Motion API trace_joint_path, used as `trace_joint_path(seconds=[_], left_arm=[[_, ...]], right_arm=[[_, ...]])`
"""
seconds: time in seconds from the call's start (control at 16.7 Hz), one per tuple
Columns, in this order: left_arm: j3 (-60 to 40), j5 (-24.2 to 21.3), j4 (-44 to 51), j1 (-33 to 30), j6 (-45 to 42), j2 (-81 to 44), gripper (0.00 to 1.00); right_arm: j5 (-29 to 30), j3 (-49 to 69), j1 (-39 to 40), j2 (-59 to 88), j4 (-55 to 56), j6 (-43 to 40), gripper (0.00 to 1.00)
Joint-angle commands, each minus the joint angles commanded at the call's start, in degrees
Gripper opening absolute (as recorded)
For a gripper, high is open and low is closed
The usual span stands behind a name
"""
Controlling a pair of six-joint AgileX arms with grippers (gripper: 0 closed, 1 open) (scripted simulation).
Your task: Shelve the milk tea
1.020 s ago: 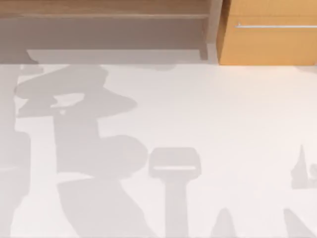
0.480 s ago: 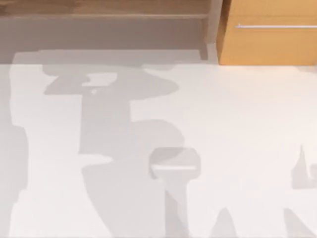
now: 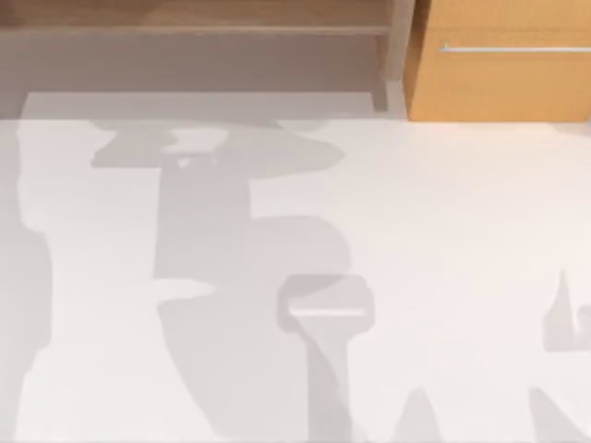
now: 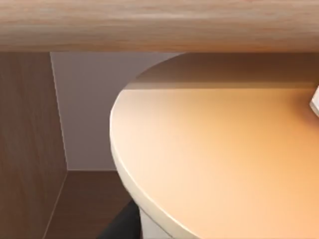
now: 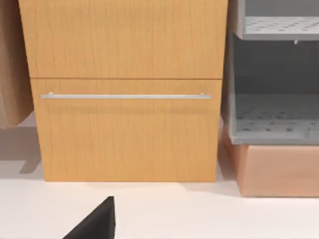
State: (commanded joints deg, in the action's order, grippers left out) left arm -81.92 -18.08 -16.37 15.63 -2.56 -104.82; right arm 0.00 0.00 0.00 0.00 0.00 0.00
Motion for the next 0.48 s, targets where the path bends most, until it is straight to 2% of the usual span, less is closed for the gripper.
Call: trace_joint_path(seconds=[0.48], left_arm=[[1.2,-4.9,1.2,1.2,2.7,-1.5,0.0]], right_arm=[[0.0,0.0,0.0,0.0,0.0,0.0,1.0]])
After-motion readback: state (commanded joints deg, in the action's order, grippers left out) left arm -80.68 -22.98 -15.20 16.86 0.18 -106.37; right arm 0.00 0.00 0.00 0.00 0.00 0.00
